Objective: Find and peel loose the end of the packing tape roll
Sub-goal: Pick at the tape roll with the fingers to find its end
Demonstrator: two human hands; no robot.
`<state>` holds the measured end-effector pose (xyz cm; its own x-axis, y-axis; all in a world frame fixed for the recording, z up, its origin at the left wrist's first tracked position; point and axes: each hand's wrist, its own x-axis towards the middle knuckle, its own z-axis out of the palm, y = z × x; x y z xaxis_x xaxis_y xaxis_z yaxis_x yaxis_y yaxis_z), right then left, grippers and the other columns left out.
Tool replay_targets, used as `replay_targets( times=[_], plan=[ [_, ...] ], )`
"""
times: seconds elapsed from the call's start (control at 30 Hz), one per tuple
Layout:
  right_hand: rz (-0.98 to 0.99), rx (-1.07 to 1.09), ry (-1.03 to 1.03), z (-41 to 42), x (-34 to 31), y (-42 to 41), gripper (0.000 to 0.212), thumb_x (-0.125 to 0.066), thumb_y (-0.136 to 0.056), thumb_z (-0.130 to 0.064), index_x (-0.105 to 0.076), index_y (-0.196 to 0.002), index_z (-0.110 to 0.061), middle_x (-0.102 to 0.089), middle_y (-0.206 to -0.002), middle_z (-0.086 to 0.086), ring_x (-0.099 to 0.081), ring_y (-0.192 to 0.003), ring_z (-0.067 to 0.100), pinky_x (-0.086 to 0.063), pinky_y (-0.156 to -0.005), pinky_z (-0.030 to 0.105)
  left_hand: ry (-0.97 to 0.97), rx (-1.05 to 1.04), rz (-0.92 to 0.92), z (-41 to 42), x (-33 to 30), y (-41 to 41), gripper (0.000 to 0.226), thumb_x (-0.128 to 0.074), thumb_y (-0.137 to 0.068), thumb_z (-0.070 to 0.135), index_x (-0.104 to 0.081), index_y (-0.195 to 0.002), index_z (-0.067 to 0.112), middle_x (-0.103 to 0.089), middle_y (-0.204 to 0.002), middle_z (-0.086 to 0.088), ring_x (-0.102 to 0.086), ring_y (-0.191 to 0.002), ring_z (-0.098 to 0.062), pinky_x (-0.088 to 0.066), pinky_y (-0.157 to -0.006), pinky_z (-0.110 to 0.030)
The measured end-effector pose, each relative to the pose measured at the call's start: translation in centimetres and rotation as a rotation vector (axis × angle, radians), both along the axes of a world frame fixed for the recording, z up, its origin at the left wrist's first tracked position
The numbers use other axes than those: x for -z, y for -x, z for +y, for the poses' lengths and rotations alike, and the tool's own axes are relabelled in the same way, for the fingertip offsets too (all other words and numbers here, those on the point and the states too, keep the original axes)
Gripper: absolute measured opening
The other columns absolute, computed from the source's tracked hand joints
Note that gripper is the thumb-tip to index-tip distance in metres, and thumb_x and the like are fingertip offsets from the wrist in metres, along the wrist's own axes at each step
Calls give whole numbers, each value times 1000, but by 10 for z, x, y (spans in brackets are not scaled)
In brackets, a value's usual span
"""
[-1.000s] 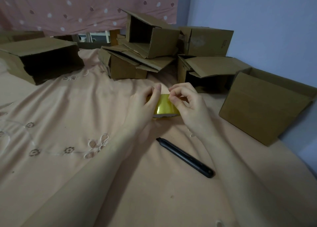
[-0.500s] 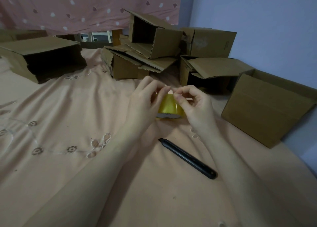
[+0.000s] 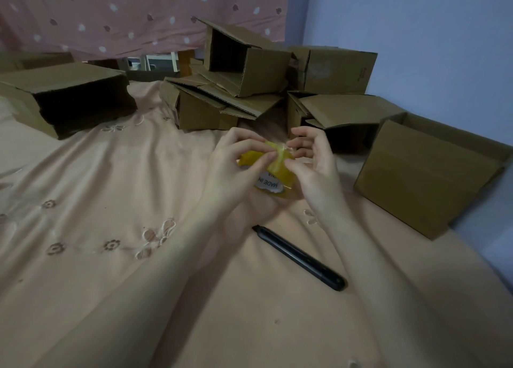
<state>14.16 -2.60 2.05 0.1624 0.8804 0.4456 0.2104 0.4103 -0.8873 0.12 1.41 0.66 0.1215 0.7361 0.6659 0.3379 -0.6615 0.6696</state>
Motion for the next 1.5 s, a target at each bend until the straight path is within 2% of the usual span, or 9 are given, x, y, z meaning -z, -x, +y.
replay_targets(
  times=[0.1, 0.23, 0.5, 0.63, 0.87, 1.0, 1.13, 1.27, 1.5],
  plan=[
    [-51, 6, 85, 4, 4, 0, 41, -62, -85, -9, -50, -122, -23, -54, -114, 4, -51, -105, 11, -44, -79, 9, -6, -28, -48, -2, -2, 0, 8, -70, -85, 17, -75, -88, 12, -62, -99, -2, -56, -95, -4, -37, -78, -8],
    [-217, -33, 166, 10, 12, 1, 46, -61, -81, -40, -55, -124, -24, -60, -120, -2, -55, -113, 12, -48, -97, 37, -40, -26, -94, -4, -1, 0, 8, -68, -86, 14, -75, -89, 12, -67, -97, -3, -60, -94, -7, -42, -79, -12],
    [-245, -40, 113, 5, 6, -2, 51, -60, -72, -55, -66, -98, -12, -69, -93, 14, -65, -90, 28, -50, -82, 56, -139, -92, -113, -6, 0, 0, 11, -64, -88, 9, -75, -92, 10, -71, -93, -2, -63, -91, -11, -49, -78, -20],
    [-274, -14, 72, 4, 4, -1, 53, -60, -75, -54, -66, -81, -2, -65, -77, 22, -61, -76, 34, -50, -71, 52, -178, -138, -139, -6, -3, 3, 12, -63, -88, 3, -74, -92, 8, -71, -91, -2, -63, -89, -7, -50, -74, -16],
    [-314, 144, -32, 1, 3, 0, 36, -60, -80, -50, -64, -74, -14, -61, -63, 6, -56, -61, 18, -46, -59, 40, -190, -188, -33, -9, -5, 2, 10, -59, -91, 6, -69, -91, 3, -68, -87, -5, -60, -82, -10, -48, -72, -14],
    [-379, 211, -55, 0, 3, 1, 31, -61, -81, -49, -64, -77, -18, -63, -65, 2, -59, -63, 17, -50, -61, 42, -143, -157, -28, -11, -6, -1, 9, -57, -92, 9, -63, -87, 6, -64, -83, -4, -58, -76, -13, -45, -67, -14],
    [-427, 270, -95, 1, 4, 0, 30, -61, -80, -49, -65, -80, -19, -63, -64, -1, -59, -63, 18, -49, -62, 43, -25, -79, -70, -10, -6, -2, 12, -53, -95, 14, -57, -84, 15, -60, -79, 2, -60, -75, -18, -48, -68, -29],
    [-506, 324, -103, 3, 6, -1, 30, -59, -79, -52, -64, -82, -23, -65, -67, -1, -60, -68, 23, -49, -70, 44, 63, -27, -101, -12, -9, -1, 15, -53, -96, 10, -56, -81, 9, -56, -72, 10, -53, -69, -4, -41, -63, -13],
    [-637, 400, -139, 2, 5, -1, 28, -62, -82, -46, -65, -85, -18, -68, -72, 4, -62, -73, 29, -48, -79, 44, 32, -73, -61, -8, -3, -5, 19, -51, -90, 21, -49, -73, 30, -57, -73, 15, -59, -78, -11, -50, -78, -39]
  ],
)
